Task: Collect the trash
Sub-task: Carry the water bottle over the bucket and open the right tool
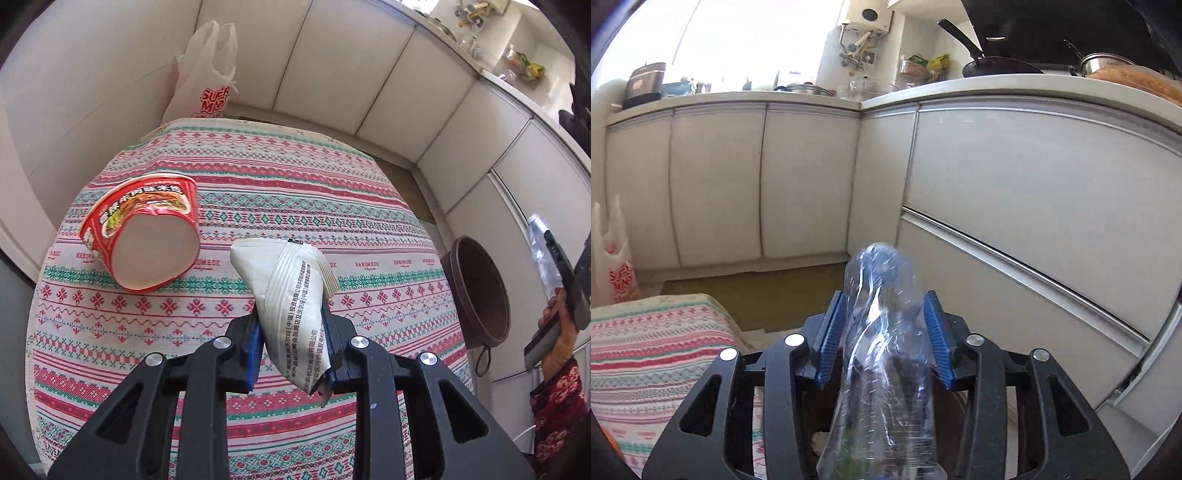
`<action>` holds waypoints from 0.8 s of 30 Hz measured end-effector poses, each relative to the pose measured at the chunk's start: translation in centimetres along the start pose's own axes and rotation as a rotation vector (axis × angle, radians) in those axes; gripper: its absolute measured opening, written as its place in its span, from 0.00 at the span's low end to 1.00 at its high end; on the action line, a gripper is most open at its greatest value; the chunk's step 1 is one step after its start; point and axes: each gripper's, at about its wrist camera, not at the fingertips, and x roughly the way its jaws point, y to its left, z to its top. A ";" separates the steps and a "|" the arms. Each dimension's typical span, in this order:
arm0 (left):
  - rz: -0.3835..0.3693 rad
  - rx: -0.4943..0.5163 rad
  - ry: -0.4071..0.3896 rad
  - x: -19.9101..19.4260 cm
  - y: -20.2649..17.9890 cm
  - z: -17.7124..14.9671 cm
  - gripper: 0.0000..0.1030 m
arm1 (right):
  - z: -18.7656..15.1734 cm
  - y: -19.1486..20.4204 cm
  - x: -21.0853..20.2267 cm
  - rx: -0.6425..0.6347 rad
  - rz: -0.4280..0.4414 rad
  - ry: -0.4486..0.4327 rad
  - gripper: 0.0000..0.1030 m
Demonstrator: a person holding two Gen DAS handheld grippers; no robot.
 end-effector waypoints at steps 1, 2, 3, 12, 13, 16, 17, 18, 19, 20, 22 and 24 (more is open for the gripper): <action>0.000 0.005 0.003 0.2 -0.3 0.0 0.25 | -0.6 0.2 0.6 -0.014 0.000 0.018 0.37; 0.001 0.007 0.005 0.4 -0.4 -0.1 0.25 | -0.9 0.1 0.9 -0.024 -0.006 0.027 0.38; 0.002 0.009 0.005 0.5 -0.5 -0.1 0.25 | -1.2 0.2 1.1 -0.030 -0.013 0.031 0.37; -0.073 0.042 -0.109 -0.7 -3.5 0.1 0.25 | 0.9 -2.8 -2.0 0.087 -0.044 -0.030 0.67; -0.087 0.053 -0.134 -1.2 -4.3 0.3 0.25 | 1.3 -3.4 -2.5 0.111 -0.050 -0.038 0.75; -0.161 0.088 -0.212 -2.6 -8.2 1.4 0.25 | 2.5 -6.2 -4.8 0.202 -0.110 -0.053 0.93; -0.200 0.099 -0.231 -2.9 -10.1 2.0 0.25 | 2.8 -7.1 -5.3 0.223 -0.118 -0.042 0.93; -0.237 0.107 -0.241 -3.1 -11.8 2.6 0.25 | 3.1 -8.2 -5.8 0.247 -0.132 -0.021 0.93; -0.274 0.120 -0.250 -3.2 -13.7 3.2 0.25 | 3.1 -9.4 -6.2 0.275 -0.148 0.004 0.93; -0.311 0.144 -0.257 -3.3 -16.1 3.7 0.25 | 3.0 -10.5 -6.5 0.311 -0.164 0.026 0.93; -0.365 0.204 -0.274 -3.4 -20.8 4.6 0.25 | 1.8 -13.3 -6.8 0.403 -0.200 0.070 0.93; -0.401 0.251 -0.281 -3.0 -24.6 5.1 0.25 | 1.1 -15.4 -6.4 0.466 -0.225 0.112 0.93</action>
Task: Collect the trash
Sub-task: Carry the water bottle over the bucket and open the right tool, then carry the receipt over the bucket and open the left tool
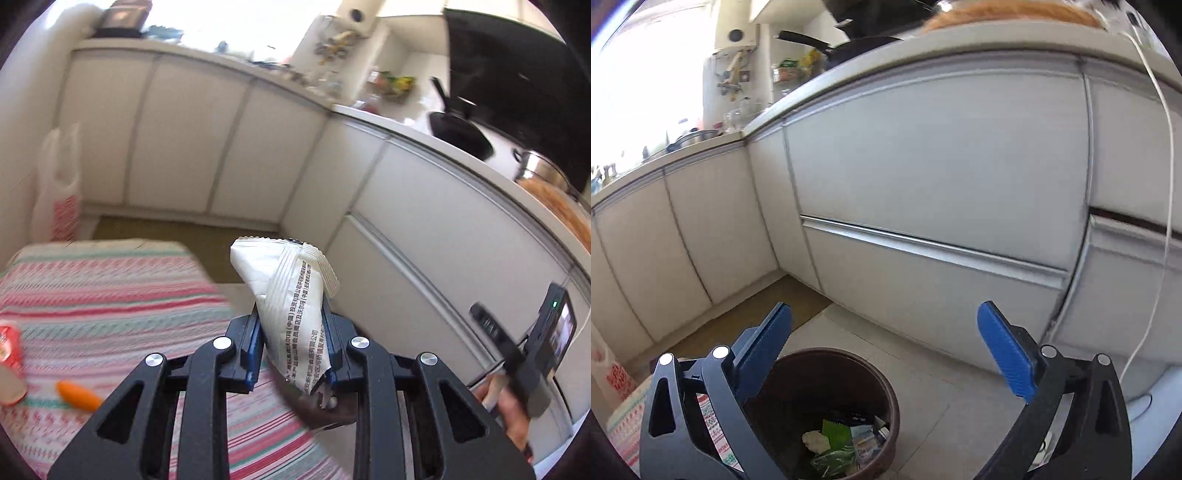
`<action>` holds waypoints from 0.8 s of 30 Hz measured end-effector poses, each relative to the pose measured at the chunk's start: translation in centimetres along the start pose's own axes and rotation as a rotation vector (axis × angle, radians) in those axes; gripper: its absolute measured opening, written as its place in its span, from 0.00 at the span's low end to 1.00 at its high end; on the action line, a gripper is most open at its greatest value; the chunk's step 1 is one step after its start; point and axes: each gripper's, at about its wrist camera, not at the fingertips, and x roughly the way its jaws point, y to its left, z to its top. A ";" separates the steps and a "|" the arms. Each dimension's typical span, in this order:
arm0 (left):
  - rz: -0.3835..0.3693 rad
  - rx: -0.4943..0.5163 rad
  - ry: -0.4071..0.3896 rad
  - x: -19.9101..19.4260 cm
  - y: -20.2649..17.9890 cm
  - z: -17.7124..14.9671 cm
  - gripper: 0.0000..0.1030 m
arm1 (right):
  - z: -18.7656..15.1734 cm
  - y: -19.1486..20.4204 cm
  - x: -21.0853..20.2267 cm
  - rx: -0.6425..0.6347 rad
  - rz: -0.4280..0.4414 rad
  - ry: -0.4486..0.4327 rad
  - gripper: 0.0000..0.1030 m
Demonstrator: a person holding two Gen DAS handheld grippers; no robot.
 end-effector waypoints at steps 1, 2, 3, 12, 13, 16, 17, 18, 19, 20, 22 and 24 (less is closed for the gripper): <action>-0.019 0.017 0.002 0.9 -1.6 0.5 0.25 | 0.1 -0.6 0.5 0.012 -0.009 0.008 0.93; -0.038 0.036 0.008 2.2 -3.2 0.9 0.25 | 0.3 -1.3 1.0 0.018 -0.027 0.011 0.93; -0.051 0.051 0.014 3.4 -4.5 1.2 0.25 | 0.5 -1.9 1.5 0.025 -0.044 0.012 0.93; -0.070 0.147 0.140 13.3 -12.7 0.9 0.27 | 1.1 -5.9 3.5 0.145 -0.084 0.074 0.93; -0.065 0.158 0.150 13.9 -12.8 0.4 0.27 | 1.2 -6.0 3.8 0.157 -0.082 0.087 0.93; -0.049 0.188 0.187 16.3 -13.9 -0.7 0.29 | 1.2 -6.5 4.1 0.184 -0.087 0.101 0.93; -0.050 0.187 0.202 17.1 -14.2 -0.9 0.34 | 1.2 -6.6 4.1 0.191 -0.089 0.100 0.93; -0.044 0.183 0.222 17.8 -14.3 -1.2 0.37 | 1.2 -6.7 4.1 0.196 -0.090 0.100 0.93; -0.025 0.178 0.231 18.3 -14.4 -1.6 0.43 | 1.2 -6.7 4.1 0.200 -0.091 0.102 0.93; -0.016 0.173 0.234 18.5 -14.4 -1.9 0.46 | 1.1 -6.9 4.2 0.204 -0.091 0.108 0.93; -0.013 0.161 0.256 19.1 -14.2 -2.5 0.51 | 1.1 -7.0 4.6 0.211 -0.089 0.124 0.93; -0.002 0.158 0.273 19.5 -14.0 -3.0 0.56 | 1.1 -7.1 4.7 0.218 -0.089 0.133 0.93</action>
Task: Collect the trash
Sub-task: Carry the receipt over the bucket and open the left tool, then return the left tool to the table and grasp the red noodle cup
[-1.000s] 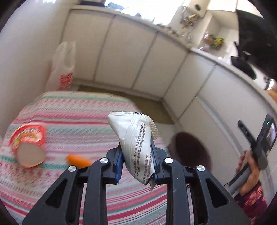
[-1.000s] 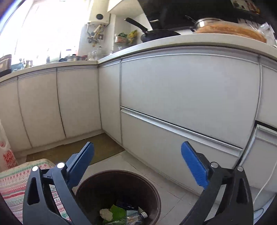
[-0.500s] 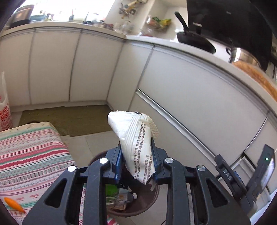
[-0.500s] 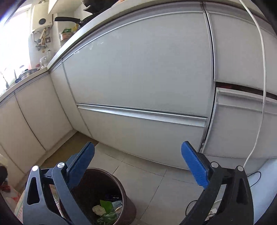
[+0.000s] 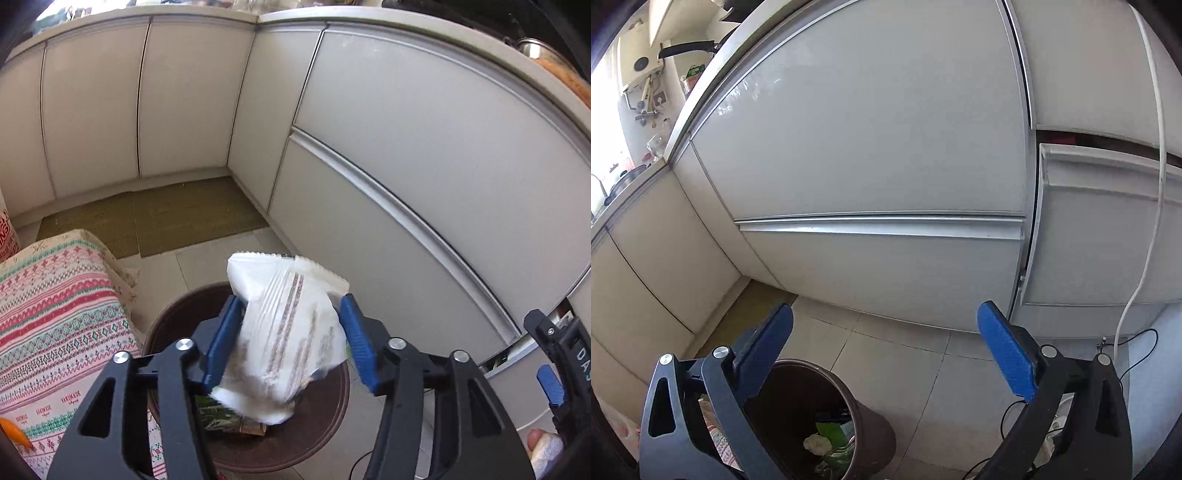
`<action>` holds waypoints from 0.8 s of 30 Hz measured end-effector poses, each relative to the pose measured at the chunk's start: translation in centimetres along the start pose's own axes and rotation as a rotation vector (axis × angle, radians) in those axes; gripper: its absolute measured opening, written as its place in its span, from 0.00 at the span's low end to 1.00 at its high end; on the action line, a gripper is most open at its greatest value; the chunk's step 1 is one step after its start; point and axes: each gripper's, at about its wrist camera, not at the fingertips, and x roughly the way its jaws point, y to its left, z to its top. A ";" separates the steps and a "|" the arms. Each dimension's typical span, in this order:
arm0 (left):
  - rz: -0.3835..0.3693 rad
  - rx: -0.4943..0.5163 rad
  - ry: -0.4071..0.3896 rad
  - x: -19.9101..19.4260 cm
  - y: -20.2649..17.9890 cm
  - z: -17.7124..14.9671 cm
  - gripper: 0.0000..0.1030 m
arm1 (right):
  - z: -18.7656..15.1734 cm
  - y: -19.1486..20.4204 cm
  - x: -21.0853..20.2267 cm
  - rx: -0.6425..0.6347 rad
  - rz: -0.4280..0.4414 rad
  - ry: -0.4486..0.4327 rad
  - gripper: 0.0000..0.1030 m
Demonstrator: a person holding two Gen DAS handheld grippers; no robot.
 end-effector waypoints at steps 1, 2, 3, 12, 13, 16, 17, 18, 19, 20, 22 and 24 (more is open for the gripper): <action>0.002 0.001 0.001 -0.1 0.4 -0.2 0.59 | 0.0 0.0 0.0 0.003 0.001 0.002 0.93; 0.007 0.002 0.001 -0.2 0.5 -0.3 0.64 | 0.1 0.0 0.0 0.005 0.002 0.003 0.93; 0.013 0.003 -0.001 -0.2 0.6 -0.5 0.67 | 0.1 0.1 0.0 0.003 0.002 0.001 0.93; 0.043 0.003 -0.004 -0.8 1.5 -1.6 0.87 | -0.2 0.8 -0.3 -0.016 0.003 -0.001 0.93; 0.047 0.006 0.000 -0.8 1.7 -1.8 0.87 | -0.2 0.9 -0.3 -0.020 0.002 0.000 0.93; 0.066 0.005 0.019 -0.8 2.4 -2.4 0.88 | -0.4 1.4 -0.1 -0.035 0.004 0.010 0.93; 0.075 -0.002 0.026 -1.0 2.8 -2.9 0.88 | -0.6 1.6 0.0 -0.043 0.007 0.017 0.93; 0.083 -0.011 0.031 -1.2 3.4 -3.3 0.88 | -0.7 1.9 0.0 -0.053 0.010 0.023 0.93; 0.093 -0.019 0.036 -1.5 4.0 -3.8 0.88 | -0.9 2.3 0.0 -0.065 0.015 0.030 0.93; 0.109 -0.027 0.039 -1.9 4.9 -4.4 0.87 | -1.1 2.7 0.0 -0.081 0.022 0.038 0.93; 0.156 -0.035 0.039 -3.0 6.6 -5.7 0.88 | -1.7 3.8 0.0 -0.112 0.042 0.056 0.93; 0.210 -0.047 0.034 -4.7 8.9 -7.0 0.88 | -2.4 4.8 -0.3 -0.143 0.066 0.071 0.93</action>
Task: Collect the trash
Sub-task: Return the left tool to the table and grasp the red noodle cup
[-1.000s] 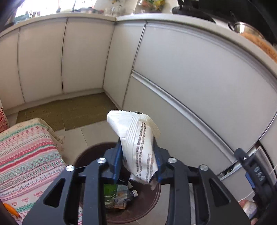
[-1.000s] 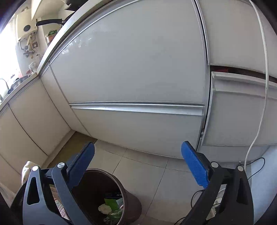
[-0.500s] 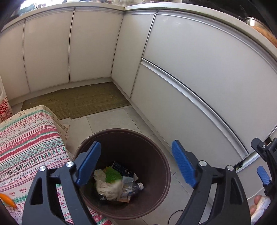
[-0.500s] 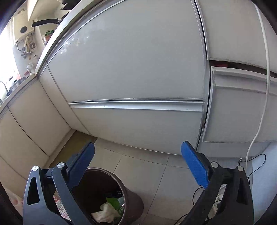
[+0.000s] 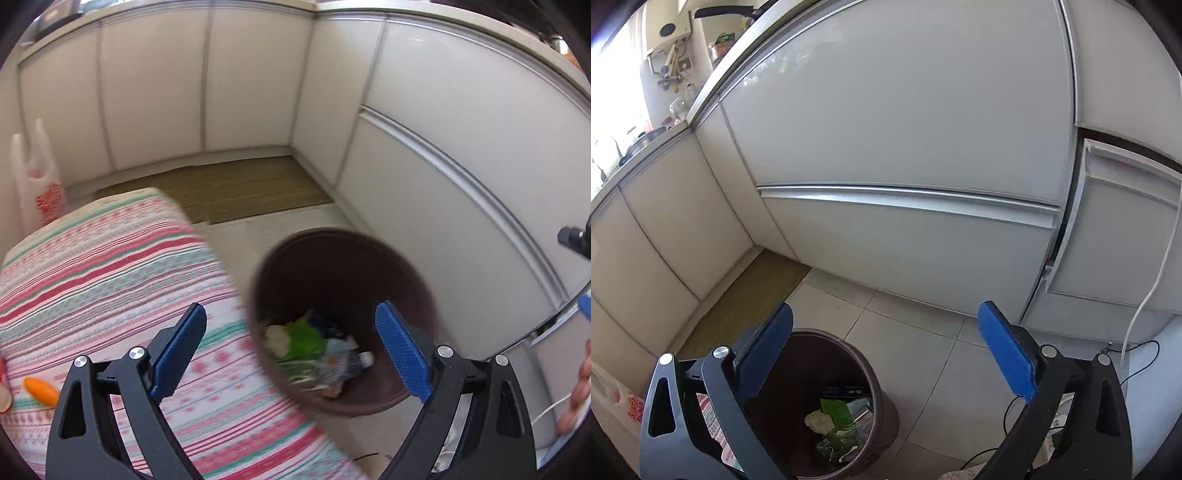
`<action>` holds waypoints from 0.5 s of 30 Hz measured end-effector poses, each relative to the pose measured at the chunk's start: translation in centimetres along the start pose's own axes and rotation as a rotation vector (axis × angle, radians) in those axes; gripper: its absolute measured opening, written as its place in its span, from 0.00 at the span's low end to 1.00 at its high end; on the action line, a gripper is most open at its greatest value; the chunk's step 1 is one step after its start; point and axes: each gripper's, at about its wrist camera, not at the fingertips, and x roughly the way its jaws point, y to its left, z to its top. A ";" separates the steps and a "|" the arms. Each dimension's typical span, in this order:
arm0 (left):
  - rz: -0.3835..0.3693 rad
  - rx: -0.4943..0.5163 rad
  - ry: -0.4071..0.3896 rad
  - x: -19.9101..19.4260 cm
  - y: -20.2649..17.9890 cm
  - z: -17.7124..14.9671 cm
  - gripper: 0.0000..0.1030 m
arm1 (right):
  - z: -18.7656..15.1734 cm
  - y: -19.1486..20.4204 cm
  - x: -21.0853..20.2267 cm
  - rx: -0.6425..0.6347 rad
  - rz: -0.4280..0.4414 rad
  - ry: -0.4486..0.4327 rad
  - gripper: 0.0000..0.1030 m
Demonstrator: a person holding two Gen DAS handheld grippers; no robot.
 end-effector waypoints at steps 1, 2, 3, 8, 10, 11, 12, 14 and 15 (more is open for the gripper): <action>0.027 -0.008 0.002 -0.5 1.4 -0.4 0.87 | -0.4 0.8 -0.1 -0.022 0.014 0.008 0.93; 0.061 -0.021 0.007 -1.1 3.1 -0.9 0.87 | -0.6 1.5 -0.2 -0.041 0.026 0.015 0.93; 0.097 -0.037 0.014 -1.8 4.9 -1.2 0.87 | -1.1 2.3 -0.3 -0.063 0.043 0.022 0.93; 0.223 -0.149 0.021 -6.0 13.7 -1.6 0.87 | -3.2 6.5 -1.3 -0.182 0.109 0.046 0.93; 0.259 -0.175 0.036 -7.6 17.0 -1.5 0.88 | -4.3 8.1 -1.8 -0.233 0.131 0.055 0.93; 0.291 -0.176 0.042 -8.6 18.8 -1.5 0.88 | -4.7 8.7 -2.0 -0.255 0.138 0.055 0.93; 0.315 -0.171 0.047 -9.4 20.1 -1.6 0.88 | -5.2 9.5 -2.3 -0.286 0.147 0.054 0.93; 0.361 -0.145 0.077 -11.0 22.9 -1.7 0.89 | -6.3 11.0 -2.9 -0.349 0.163 0.046 0.93; 0.379 -0.126 0.102 -11.5 24.2 -1.8 0.89 | -6.7 11.6 -3.2 -0.376 0.169 0.040 0.93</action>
